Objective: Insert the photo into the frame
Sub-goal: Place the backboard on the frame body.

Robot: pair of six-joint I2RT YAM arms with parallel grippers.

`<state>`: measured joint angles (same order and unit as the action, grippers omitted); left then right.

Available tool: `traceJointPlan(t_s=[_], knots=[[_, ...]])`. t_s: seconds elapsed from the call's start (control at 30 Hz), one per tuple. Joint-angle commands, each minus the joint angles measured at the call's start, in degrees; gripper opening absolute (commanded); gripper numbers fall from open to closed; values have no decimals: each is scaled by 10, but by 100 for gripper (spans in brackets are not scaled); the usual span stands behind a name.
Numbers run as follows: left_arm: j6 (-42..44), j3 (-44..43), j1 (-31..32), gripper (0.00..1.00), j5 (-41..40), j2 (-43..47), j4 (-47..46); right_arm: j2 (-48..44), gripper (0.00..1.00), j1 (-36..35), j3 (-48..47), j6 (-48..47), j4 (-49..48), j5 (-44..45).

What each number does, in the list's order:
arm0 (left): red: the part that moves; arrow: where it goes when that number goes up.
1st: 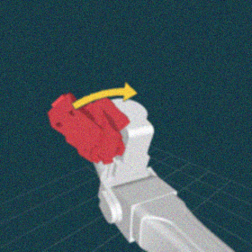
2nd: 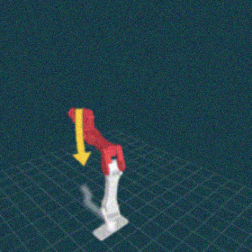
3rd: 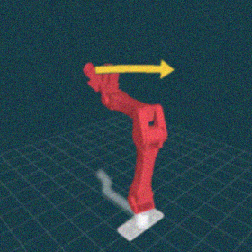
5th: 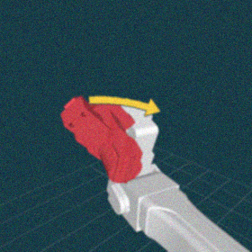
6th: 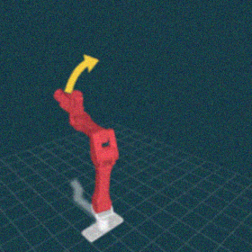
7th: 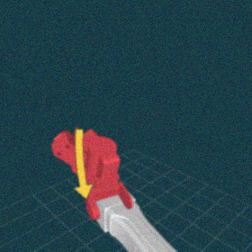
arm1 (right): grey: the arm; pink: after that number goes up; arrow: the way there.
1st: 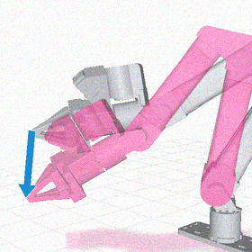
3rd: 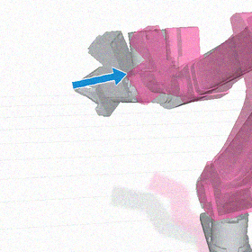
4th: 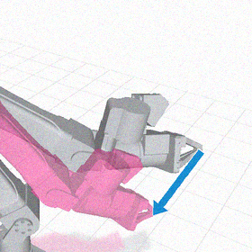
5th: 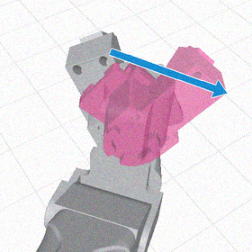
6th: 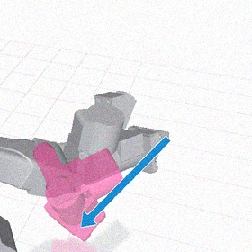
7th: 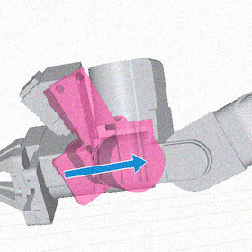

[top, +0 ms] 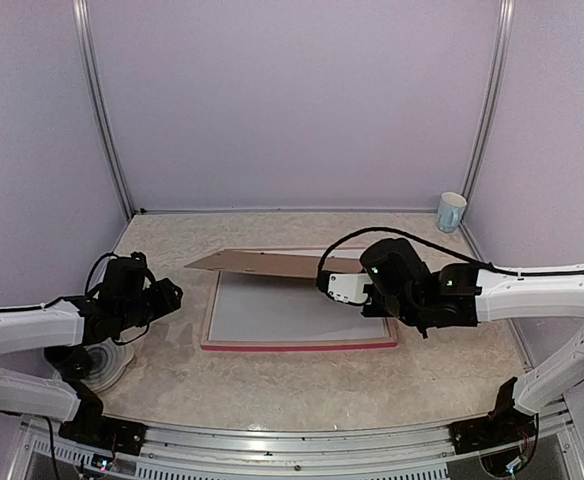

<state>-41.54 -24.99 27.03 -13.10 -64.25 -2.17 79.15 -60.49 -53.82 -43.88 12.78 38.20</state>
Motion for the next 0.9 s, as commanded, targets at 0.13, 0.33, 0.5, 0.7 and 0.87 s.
traceJointPlan(t_s=[0.13, 0.33, 0.5, 0.7, 0.87], knots=[[4, 7, -3, 64, 7, -2, -17, -4, 0, -6, 12, 3, -78, 27], [1, 16, -3, 64, 14, -4, -24, 10, 0, -6, 12, 0, -85, 30], [-1, 21, -3, 64, 18, -6, -30, 27, 0, -6, 13, 2, -92, 35], [-1, 21, -3, 64, 21, -7, -31, 47, 1, -6, 12, -3, -99, 43], [-1, 21, -3, 64, 22, -10, -33, 56, 3, -6, 12, -10, -109, 47]])
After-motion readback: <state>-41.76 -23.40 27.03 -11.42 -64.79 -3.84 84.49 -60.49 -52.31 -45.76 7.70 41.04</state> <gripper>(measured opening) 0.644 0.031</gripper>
